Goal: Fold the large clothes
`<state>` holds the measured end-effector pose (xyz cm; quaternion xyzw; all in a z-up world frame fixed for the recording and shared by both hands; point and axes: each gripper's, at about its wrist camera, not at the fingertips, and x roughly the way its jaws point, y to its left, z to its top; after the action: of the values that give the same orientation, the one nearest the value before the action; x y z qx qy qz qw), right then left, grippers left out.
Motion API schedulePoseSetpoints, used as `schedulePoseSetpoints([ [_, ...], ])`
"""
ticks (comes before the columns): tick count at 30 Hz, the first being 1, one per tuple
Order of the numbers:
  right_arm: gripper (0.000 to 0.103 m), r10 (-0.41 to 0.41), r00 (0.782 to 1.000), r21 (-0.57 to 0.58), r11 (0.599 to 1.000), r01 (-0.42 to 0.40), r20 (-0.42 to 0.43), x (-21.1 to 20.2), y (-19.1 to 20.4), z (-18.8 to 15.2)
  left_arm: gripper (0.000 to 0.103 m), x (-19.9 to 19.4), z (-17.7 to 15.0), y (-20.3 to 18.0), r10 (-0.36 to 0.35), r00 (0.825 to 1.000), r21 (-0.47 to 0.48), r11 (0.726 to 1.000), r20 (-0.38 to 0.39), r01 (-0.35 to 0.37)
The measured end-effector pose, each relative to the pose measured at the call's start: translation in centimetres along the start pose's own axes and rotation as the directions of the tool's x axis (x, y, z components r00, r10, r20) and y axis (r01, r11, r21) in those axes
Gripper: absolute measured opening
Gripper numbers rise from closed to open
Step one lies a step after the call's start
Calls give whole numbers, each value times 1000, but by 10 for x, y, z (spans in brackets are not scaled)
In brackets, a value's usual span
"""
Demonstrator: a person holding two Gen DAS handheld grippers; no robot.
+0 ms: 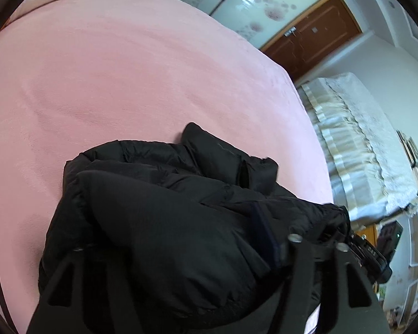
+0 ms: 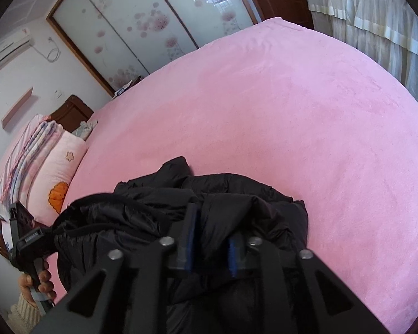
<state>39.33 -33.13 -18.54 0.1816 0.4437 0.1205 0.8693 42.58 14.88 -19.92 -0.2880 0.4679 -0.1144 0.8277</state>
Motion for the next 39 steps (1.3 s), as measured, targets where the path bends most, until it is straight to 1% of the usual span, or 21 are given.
schedulePoseSetpoints([
  [3, 38, 11, 1000, -29, 1000, -11, -4, -8, 8, 2, 79, -14, 2, -3, -27, 1000, 12, 1000, -10, 27],
  [6, 44, 28, 1000, -49, 998, -28, -1, -20, 15, 6, 84, -32, 5, -8, -51, 999, 28, 998, -2, 52],
  [7, 48, 32, 999, -50, 998, -32, 1, -23, 16, 7, 85, -37, 6, -10, -64, 998, 31, 997, -2, 64],
  [9, 50, 36, 999, -55, 998, -36, 3, -30, 20, 10, 90, -49, 8, -11, -90, 996, 23, 996, 3, 90],
  [12, 51, 32, 999, -49, 998, -32, -3, -31, 22, 14, 92, -64, 10, -11, -114, 993, 5, 993, 24, 114],
  [15, 53, 46, 999, -18, 999, -47, -20, -31, 19, 15, 93, -78, 13, -11, -136, 989, 0, 991, 50, 136],
  [17, 56, 57, 998, -3, 998, -57, -24, -32, 18, 15, 93, -86, 14, -13, -121, 990, 28, 992, 69, 119],
  [19, 63, 62, 998, -4, 998, -62, -20, -35, 19, 14, 93, -93, 15, -16, -89, 992, 74, 994, 92, 83],
  [22, 63, 57, 998, -34, 998, -57, -1, -44, 22, 14, 93, -99, 15, -21, -22, 991, 185, 983, 129, -2],
  [24, 64, 45, 999, -76, 996, -43, 19, -49, 24, 14, 93, -97, 13, -23, 20, 989, 279, 958, 150, -62],
  [25, 66, 37, 999, -96, 995, -34, 28, -51, 25, 14, 93, -94, 11, -22, 37, 987, 326, 941, 154, -86],
  [26, 68, 16, 999, -125, 992, -11, 41, -52, 25, 14, 93, -88, 8, -22, 60, 986, 391, 913, 156, -118],
  [28, 75, -29, 997, -176, 983, 41, 70, -52, 22, 13, 93, -77, 5, -20, 97, 983, 467, 869, 158, -161],
  [29, 76, -41, 996, -194, 979, 56, 79, -50, 20, 12, 93, -67, 3, -17, 127, 980, 515, 836, 154, -190],
  [30, 76, -54, 995, -213, 975, 71, 87, -47, 17, 12, 93, -59, 2, -14, 153, 977, 542, 813, 151, -211],
  [33, 76, -66, 995, -230, 970, 81, 74, -32, 4, 13, 93, -37, 4, -11, 202, 972, 600, 766, 117, -232],
  [35, 76, -62, 996, -236, 969, 75, 60, -19, -1, 16, 93, -26, 8, -9, 207, 973, 627, 746, 102, -225],
  [36, 76, -62, 996, -246, 966, 75, 58, -13, -2, 17, 93, -22, 11, -10, 204, 974, 633, 743, 94, -217],
  [37, 76, -66, 996, -259, 963, 79, 60, -7, -2, 19, 93, -18, 16, -10, 196, 977, 635, 746, 83, -203],
  [39, 76, -68, 996, -288, 954, 80, 53, 5, 1, 22, 93, -10, 26, -10, 170, 984, 629, 761, 43, -159],
])
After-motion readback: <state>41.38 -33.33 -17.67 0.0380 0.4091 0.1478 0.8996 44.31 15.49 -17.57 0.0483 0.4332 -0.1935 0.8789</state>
